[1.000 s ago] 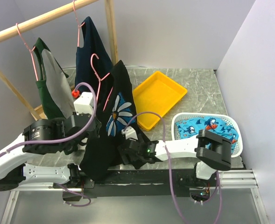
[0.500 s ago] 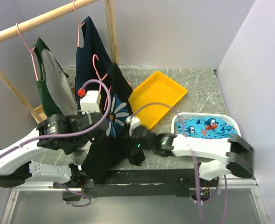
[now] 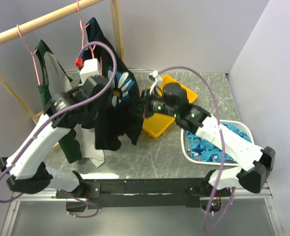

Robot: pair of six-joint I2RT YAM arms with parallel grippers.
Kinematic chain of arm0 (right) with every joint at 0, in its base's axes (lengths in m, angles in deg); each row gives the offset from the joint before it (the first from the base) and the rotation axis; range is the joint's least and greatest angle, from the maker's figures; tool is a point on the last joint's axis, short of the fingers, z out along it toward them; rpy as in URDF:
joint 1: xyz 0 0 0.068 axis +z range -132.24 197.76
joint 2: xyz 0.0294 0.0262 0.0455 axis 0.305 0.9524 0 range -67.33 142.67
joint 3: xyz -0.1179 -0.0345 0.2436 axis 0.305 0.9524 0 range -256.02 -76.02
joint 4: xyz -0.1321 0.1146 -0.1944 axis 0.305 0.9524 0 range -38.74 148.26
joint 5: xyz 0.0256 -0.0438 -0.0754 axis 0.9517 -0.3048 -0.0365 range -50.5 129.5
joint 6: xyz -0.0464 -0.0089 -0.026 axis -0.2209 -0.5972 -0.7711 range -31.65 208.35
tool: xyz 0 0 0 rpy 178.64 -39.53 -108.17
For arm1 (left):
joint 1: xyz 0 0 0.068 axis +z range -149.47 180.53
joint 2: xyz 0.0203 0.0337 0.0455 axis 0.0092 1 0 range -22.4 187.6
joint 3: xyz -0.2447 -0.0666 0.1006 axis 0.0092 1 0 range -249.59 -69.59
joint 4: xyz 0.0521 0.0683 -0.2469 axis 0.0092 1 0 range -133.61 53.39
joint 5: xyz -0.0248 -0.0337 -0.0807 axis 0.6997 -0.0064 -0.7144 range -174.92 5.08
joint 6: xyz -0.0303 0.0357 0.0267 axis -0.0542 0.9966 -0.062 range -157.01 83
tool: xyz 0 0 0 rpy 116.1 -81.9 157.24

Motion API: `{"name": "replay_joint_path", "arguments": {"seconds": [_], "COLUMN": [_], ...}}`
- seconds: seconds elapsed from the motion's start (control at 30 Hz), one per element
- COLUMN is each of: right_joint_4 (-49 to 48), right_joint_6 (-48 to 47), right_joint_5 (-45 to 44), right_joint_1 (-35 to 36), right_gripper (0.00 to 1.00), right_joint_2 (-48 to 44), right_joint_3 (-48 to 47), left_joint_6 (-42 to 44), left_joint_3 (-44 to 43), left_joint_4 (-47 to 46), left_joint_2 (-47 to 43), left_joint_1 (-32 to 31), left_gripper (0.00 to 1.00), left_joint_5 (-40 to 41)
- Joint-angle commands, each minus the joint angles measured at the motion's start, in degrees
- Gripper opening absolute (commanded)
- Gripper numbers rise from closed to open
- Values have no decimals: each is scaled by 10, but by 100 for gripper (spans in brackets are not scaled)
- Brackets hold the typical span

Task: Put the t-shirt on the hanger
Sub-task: Place the hanger at the clothesline.

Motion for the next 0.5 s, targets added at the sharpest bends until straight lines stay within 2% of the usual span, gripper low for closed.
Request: {"name": "replay_joint_path", "arguments": {"seconds": [0.0, 0.13, 0.3, 0.47], "right_joint_4": [-8, -25, -44, -68], "right_joint_6": [25, 44, 60, 77], "right_joint_5": [58, 87, 102, 110], "right_joint_1": [-52, -77, -91, -94], "right_gripper": [0, 0, 0, 0], "right_joint_2": [56, 111, 179, 233], "right_joint_3": [-75, -116, -167, -203], "left_joint_6": [71, 84, 90, 123], "left_joint_3": [-76, -89, -118, -136], "left_joint_4": [-56, -72, -79, -114], "left_joint_2": [44, 81, 115, 142], "left_joint_1": [28, 62, 77, 87], "left_gripper": [1, 1, 1, 1], "left_joint_5": [2, 1, 33, 32]}}
